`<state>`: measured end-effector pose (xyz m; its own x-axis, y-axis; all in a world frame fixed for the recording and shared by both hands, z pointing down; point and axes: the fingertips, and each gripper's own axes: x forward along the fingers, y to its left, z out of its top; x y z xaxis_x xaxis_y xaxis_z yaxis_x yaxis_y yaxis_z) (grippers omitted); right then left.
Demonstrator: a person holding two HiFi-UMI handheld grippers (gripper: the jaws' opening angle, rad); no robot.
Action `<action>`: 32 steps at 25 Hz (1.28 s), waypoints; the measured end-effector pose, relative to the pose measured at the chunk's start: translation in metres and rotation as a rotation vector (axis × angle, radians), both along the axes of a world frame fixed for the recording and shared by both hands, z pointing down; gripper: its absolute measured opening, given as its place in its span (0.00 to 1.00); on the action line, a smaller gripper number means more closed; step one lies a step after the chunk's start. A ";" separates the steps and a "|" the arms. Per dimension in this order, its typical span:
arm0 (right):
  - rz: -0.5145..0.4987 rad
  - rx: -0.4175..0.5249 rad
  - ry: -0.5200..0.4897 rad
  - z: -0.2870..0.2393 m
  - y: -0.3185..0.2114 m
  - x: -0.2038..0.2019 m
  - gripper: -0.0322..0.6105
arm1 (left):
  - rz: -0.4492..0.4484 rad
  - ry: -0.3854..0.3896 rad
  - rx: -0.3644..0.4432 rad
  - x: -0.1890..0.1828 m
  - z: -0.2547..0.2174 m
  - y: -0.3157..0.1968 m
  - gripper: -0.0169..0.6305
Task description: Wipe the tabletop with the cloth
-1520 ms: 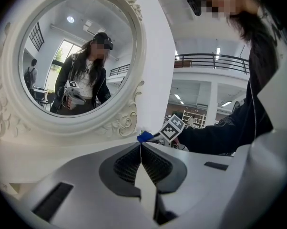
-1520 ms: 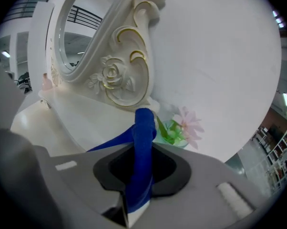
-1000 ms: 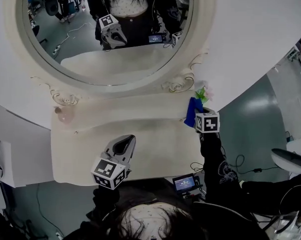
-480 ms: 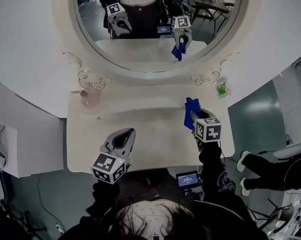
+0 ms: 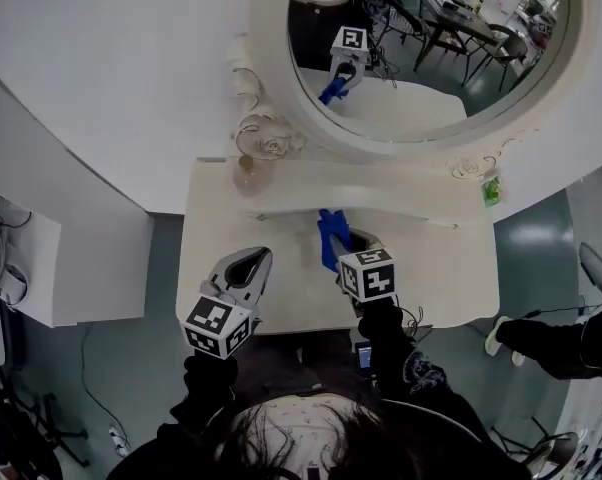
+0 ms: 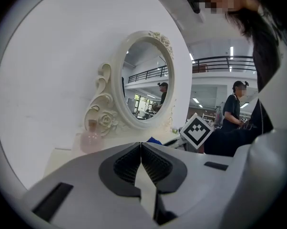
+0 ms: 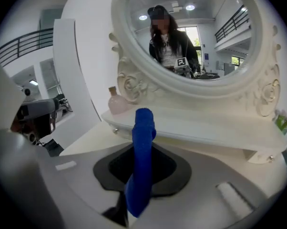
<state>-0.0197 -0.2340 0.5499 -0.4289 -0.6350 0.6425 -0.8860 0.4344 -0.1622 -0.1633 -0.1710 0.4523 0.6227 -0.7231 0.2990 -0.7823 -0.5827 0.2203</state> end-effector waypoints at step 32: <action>-0.536 -0.038 0.255 0.112 0.042 -0.296 0.16 | -0.285 -0.065 -0.097 -0.171 0.033 0.064 0.03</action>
<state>-0.3162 -0.1921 0.6614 -0.5125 -0.3475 0.7852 -0.5580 0.8298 0.0030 -0.3345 -0.1065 0.4857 0.3758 -0.8322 0.4077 -0.9256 -0.3162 0.2080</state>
